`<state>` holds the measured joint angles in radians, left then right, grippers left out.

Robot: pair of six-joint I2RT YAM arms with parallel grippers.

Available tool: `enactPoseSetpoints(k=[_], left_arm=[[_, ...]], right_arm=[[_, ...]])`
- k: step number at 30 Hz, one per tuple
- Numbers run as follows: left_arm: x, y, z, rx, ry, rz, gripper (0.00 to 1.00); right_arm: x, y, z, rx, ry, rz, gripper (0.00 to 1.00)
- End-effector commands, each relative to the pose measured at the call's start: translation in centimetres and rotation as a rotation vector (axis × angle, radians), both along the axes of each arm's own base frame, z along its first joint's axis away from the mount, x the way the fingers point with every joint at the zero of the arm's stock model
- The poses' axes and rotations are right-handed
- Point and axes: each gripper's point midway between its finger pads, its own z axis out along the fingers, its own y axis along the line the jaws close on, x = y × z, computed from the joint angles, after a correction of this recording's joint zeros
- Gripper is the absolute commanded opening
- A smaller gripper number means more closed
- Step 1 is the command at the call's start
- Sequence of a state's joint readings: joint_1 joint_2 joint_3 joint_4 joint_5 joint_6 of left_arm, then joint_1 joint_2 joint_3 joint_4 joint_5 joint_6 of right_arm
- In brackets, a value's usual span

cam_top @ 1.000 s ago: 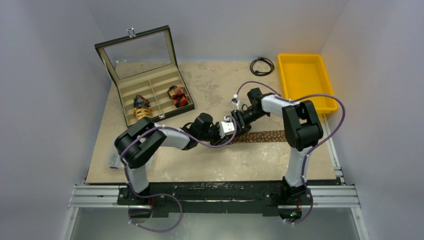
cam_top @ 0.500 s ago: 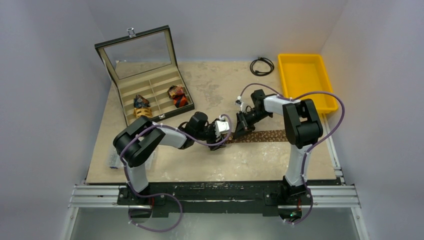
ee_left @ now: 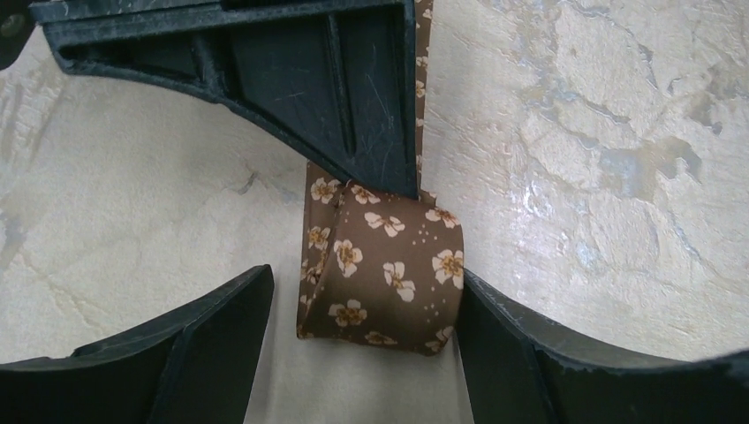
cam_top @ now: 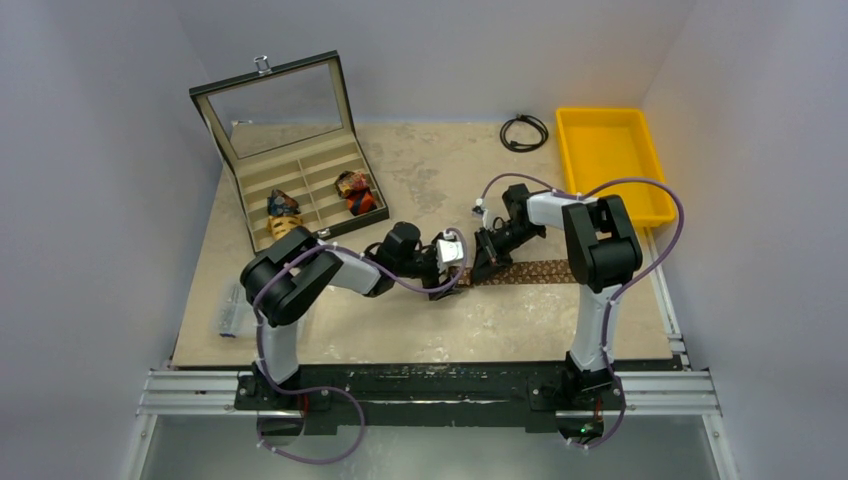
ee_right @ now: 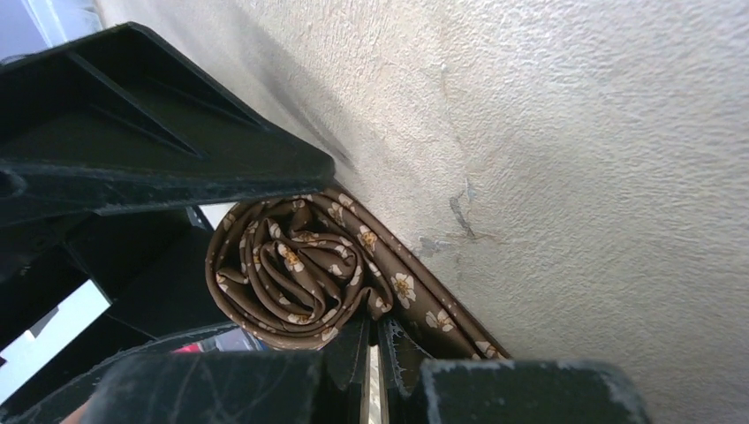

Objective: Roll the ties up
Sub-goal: Roll the tie at the center of the board.

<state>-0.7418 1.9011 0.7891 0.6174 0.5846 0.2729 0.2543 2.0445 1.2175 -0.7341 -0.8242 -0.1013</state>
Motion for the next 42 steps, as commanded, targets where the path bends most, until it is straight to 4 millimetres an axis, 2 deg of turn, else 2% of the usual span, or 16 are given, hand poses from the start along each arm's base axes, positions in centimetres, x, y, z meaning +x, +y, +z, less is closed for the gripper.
enactPoseSetpoints(k=[1,3,5,11,12,14,16,22,24,27,30,38,40,42], left_arm=[[0.5,-2.7,1.8,-0.059,-0.090,-0.066,0.71],[0.2,-3.0,1.5,-0.048,-0.089,-0.086,0.66],[-0.1,-3.0,0.9,-0.014,-0.083,-0.104,0.57],[-1.6,-1.4,-0.9,0.054,-0.019,-0.112,0.33],[-1.9,-1.0,-1.1,0.061,-0.010,-0.110,0.30],[-2.3,-0.4,-1.5,0.077,0.003,-0.109,0.27],[-2.4,0.0,-1.9,0.089,0.023,-0.089,0.25],[-2.4,0.4,-2.2,0.098,0.074,-0.038,0.24],[-2.4,0.3,-2.0,0.088,0.088,-0.031,0.23],[-2.5,0.3,-2.1,0.084,0.100,-0.028,0.23],[-2.4,0.3,-2.1,0.086,0.107,-0.015,0.23],[-1.1,0.8,-1.4,0.077,0.132,0.065,0.23],[-1.2,1.0,-1.3,0.088,0.131,0.069,0.23],[-1.1,1.2,-1.5,0.100,0.130,0.076,0.23]], right_arm=[[-0.1,-0.8,-1.4,-0.050,-0.020,0.042,0.00],[0.0,-0.5,-0.9,-0.029,-0.026,0.050,0.00],[0.1,-0.2,-0.4,-0.011,-0.035,0.051,0.00],[0.6,1.0,1.8,0.068,-0.062,0.049,0.00],[0.6,1.2,2.4,0.080,-0.067,0.050,0.03],[0.8,1.3,3.3,0.103,-0.083,0.051,0.19],[1.0,1.2,4.1,0.106,-0.107,0.046,0.31],[0.8,1.0,6.2,0.136,-0.153,0.053,0.44],[1.2,1.1,6.4,0.138,-0.171,0.041,0.44],[2.6,0.7,5.8,0.090,-0.205,0.012,0.40],[3.5,-0.2,4.1,-0.003,-0.216,-0.011,0.36],[2.5,-2.4,-0.5,-0.154,-0.160,0.010,0.31],[2.6,-2.7,-0.9,-0.169,-0.159,0.016,0.31],[3.1,-2.5,-0.2,-0.156,-0.176,0.020,0.33]])
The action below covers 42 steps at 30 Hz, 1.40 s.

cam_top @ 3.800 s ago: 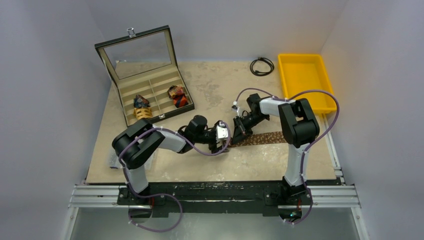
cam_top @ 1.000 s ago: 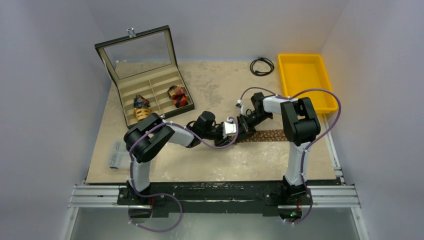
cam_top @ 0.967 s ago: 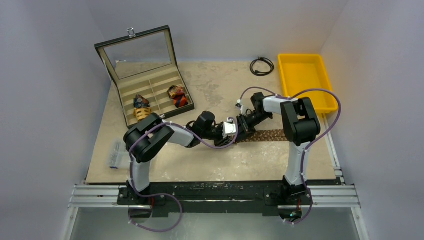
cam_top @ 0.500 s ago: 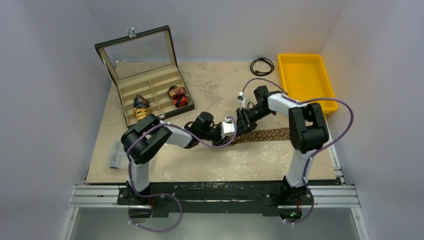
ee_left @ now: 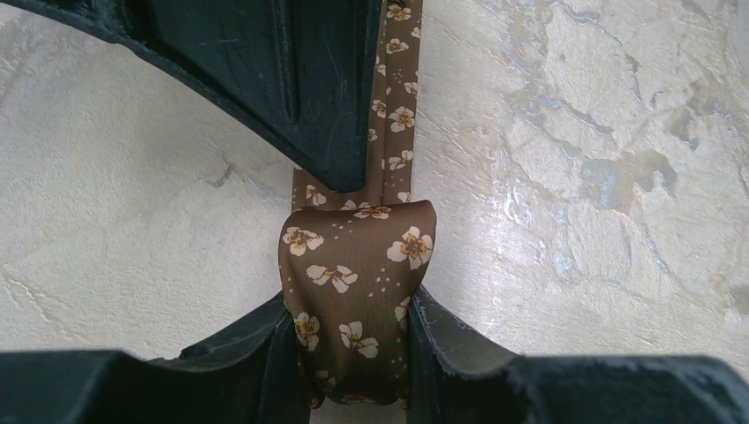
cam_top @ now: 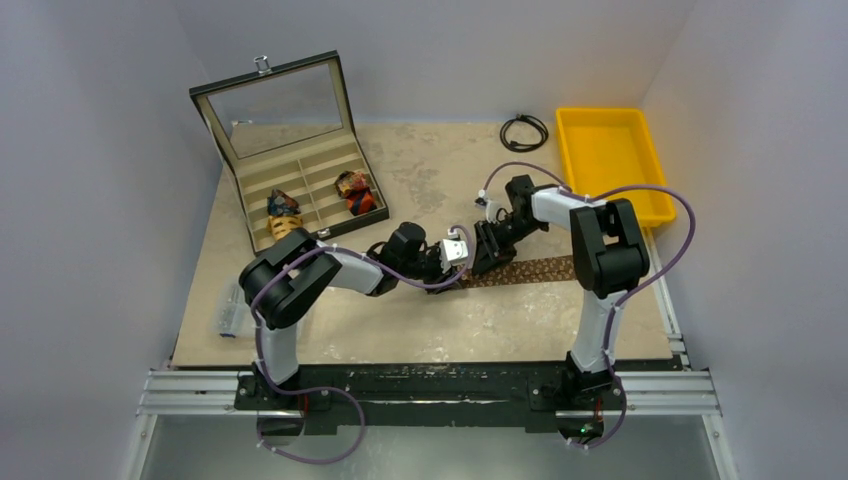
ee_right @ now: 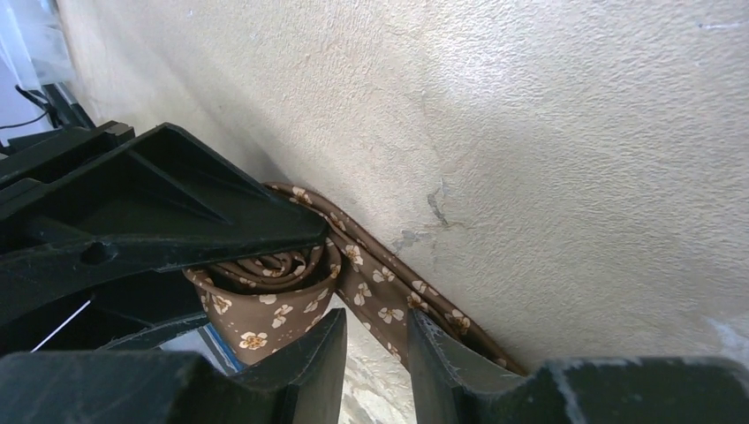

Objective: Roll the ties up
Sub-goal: Roll the tie at the center of the board.

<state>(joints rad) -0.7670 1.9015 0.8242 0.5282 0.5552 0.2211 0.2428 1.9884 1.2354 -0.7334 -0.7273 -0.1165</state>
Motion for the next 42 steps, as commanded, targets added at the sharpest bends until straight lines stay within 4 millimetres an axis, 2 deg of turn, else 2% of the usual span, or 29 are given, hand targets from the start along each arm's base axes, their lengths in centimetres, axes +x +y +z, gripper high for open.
enactPoseSetpoints(k=[1,6,8,12,14,17,22,24,26,30,34,38,42], left_arm=[[-0.3,1.7,-1.1,0.068,0.054,0.052,0.23],[-0.3,1.9,-1.5,0.082,0.051,0.054,0.24],[-0.3,1.8,-1.7,0.086,0.052,0.054,0.24],[-0.2,1.8,-1.6,0.090,0.047,0.051,0.24],[-0.1,1.8,-1.6,0.091,0.046,0.051,0.24],[-0.1,1.8,-1.7,0.094,0.050,0.050,0.24],[-0.2,1.8,-1.7,0.096,0.054,0.047,0.25],[-0.2,1.8,-1.7,0.096,0.054,0.045,0.26],[-0.1,1.7,-1.7,0.095,0.050,0.044,0.26],[-0.4,1.7,-1.6,0.089,0.052,0.029,0.29],[-0.4,1.4,-0.9,0.057,0.039,0.014,0.45],[-0.1,0.7,0.6,-0.016,0.020,-0.011,0.58],[0.2,0.0,2.3,-0.081,-0.004,-0.032,0.65]], right_arm=[[1.7,-1.0,-0.3,-0.068,-0.085,0.023,0.35],[1.2,1.3,4.4,0.109,-0.102,0.029,0.45],[0.8,1.9,5.8,0.159,-0.094,0.020,0.51],[0.4,2.8,7.2,0.231,-0.071,0.006,0.58],[0.1,3.3,7.3,0.256,-0.046,0.011,0.57],[-0.3,3.7,6.6,0.248,-0.016,0.037,0.53],[-0.7,3.6,4.5,0.219,0.028,0.075,0.51],[-0.5,3.7,4.2,0.223,0.038,0.074,0.46],[-0.2,3.9,4.2,0.227,0.037,0.067,0.35],[0.0,3.6,3.7,0.207,0.034,0.061,0.00],[-0.3,2.6,2.3,0.144,0.040,0.048,0.00],[-0.8,1.5,0.5,0.076,0.053,0.039,0.00],[-0.8,0.6,-0.7,0.022,0.052,0.029,0.00]])
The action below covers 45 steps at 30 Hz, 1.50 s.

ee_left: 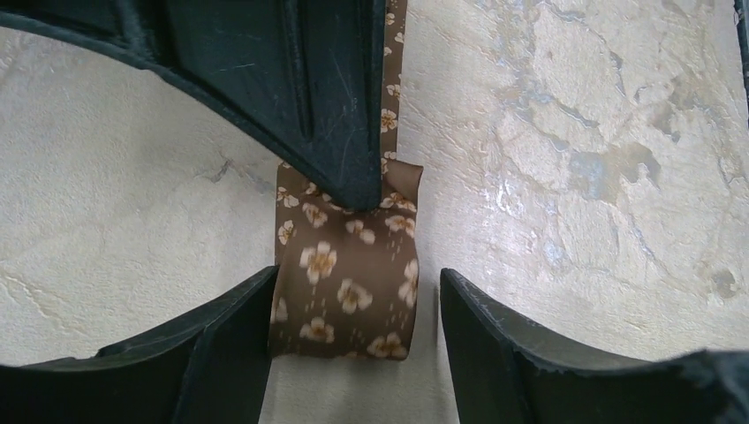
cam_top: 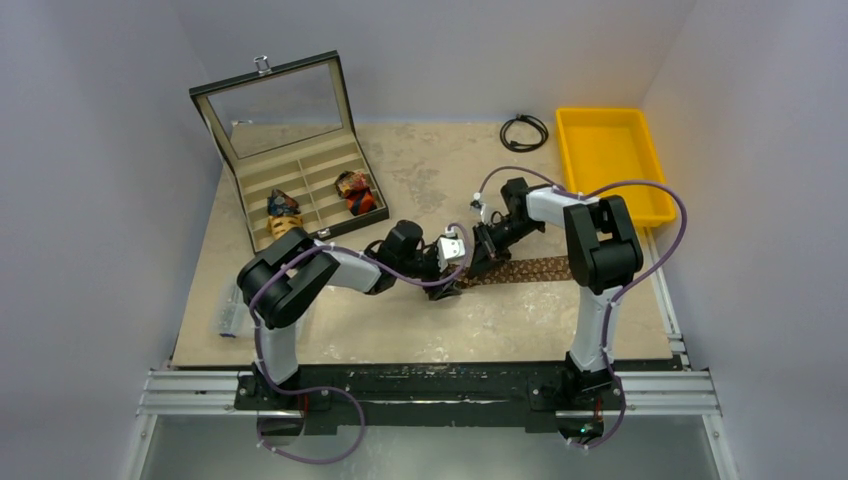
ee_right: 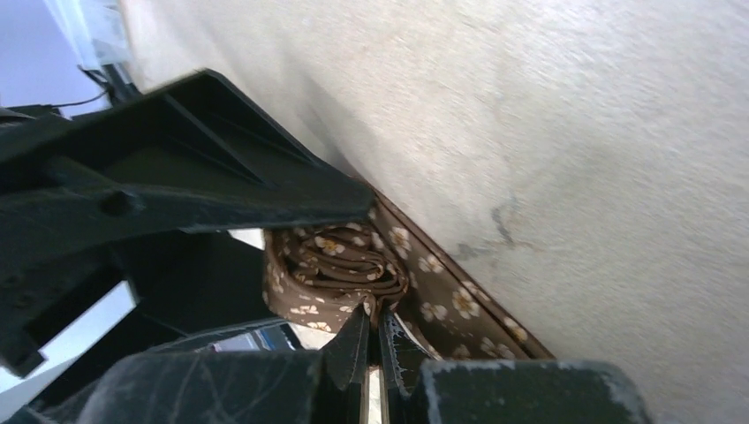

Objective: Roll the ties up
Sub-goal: Roll the tie at the center of the board.

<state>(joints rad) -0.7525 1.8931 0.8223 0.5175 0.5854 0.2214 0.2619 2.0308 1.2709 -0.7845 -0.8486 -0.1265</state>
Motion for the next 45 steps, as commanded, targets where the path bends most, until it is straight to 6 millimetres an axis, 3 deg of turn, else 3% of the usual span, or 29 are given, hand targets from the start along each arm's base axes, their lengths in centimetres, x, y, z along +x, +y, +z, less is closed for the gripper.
enactPoseSetpoints(k=[1,8,12,16,21,25,30,34,41,43,45], left_arm=[[0.2,-0.4,2.2,-0.082,-0.023,-0.024,0.66],[1.4,-0.6,2.8,-0.111,-0.085,0.013,0.77],[2.1,-1.3,2.3,-0.096,-0.084,0.013,0.95],[2.4,-2.4,1.2,-0.067,-0.081,-0.002,0.97],[1.3,-2.4,-0.8,-0.017,-0.058,-0.050,0.83],[0.7,-1.9,-2.1,0.028,-0.063,-0.069,0.69],[0.4,-1.4,-2.7,0.054,-0.057,-0.077,0.52],[0.0,-1.0,-3.1,0.072,-0.045,-0.082,0.38],[-0.1,-0.5,-3.3,0.089,-0.040,-0.066,0.25],[-0.2,-0.5,-3.1,0.084,-0.040,-0.074,0.23],[-0.5,-0.4,-3.1,0.085,-0.034,-0.083,0.30]], right_arm=[[0.3,-1.5,-1.9,-0.091,-0.028,-0.001,0.00],[0.7,-1.9,-2.1,-0.091,-0.040,-0.004,0.00],[0.8,-1.9,-2.0,-0.090,-0.051,0.003,0.00],[1.1,-1.7,-1.5,-0.073,-0.071,0.005,0.00],[1.6,-1.1,0.0,-0.033,-0.102,0.012,0.00],[1.7,0.3,2.6,0.046,-0.137,0.027,0.00],[2.2,1.9,5.2,0.121,-0.166,0.032,0.00],[2.6,2.1,6.0,0.132,-0.177,0.039,0.00],[2.0,0.1,2.5,0.008,-0.164,0.042,0.00],[2.0,-0.9,1.1,-0.041,-0.164,0.025,0.00],[2.4,-1.7,-0.2,-0.094,-0.175,0.015,0.00]])
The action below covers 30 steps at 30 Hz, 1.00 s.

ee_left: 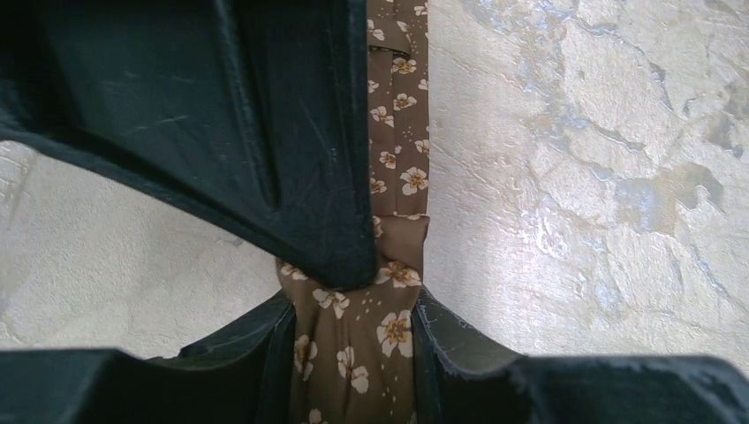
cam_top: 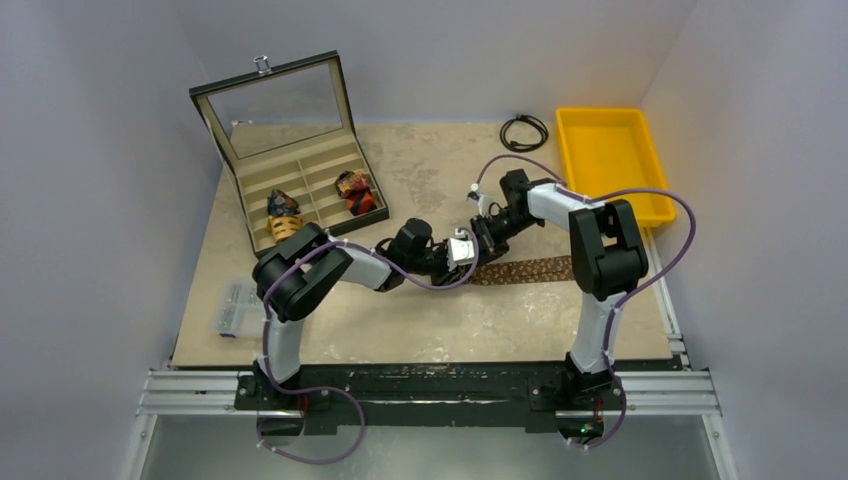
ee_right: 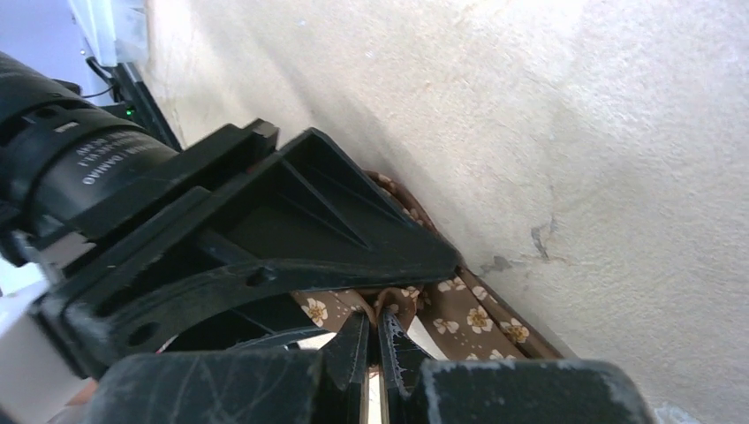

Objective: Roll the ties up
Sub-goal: Roll the tie at the center of the board.

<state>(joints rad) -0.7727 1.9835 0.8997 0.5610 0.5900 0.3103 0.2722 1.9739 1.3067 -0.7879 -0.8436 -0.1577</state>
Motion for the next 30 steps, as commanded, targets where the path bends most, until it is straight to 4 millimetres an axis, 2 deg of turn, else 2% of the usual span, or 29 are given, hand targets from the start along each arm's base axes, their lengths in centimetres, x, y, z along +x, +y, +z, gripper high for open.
enactPoseSetpoints(k=[1,4,8,11,14,18,25,30], left_arm=[[-1.9,1.8,-2.4,0.096,0.060,-0.020,0.34],[-2.0,2.0,-2.3,0.095,0.049,-0.027,0.40],[-2.3,2.1,-1.4,0.062,0.050,-0.039,0.53],[-1.8,2.4,0.2,0.006,0.045,0.002,0.64],[-1.2,3.2,1.4,-0.036,0.055,0.054,0.68],[-1.0,3.6,1.4,-0.053,0.061,0.083,0.68],[-0.1,1.2,2.5,-0.118,0.084,0.097,0.64],[0.8,0.3,4.1,-0.153,0.054,0.110,0.52]], right_arm=[[1.3,-2.5,-2.9,-0.136,-0.074,-0.028,0.00],[1.4,-3.2,-4.4,-0.183,-0.086,-0.029,0.00],[1.1,-4.0,-6.3,-0.228,-0.084,-0.027,0.00],[0.8,-4.4,-7.1,-0.255,-0.081,-0.025,0.00],[0.5,-4.7,-7.4,-0.267,-0.085,-0.018,0.00],[0.5,-4.7,-7.2,-0.262,-0.097,-0.021,0.00],[0.6,-4.2,-6.1,-0.227,-0.122,-0.027,0.00],[0.7,-4.0,-5.1,-0.213,-0.126,-0.037,0.00]])
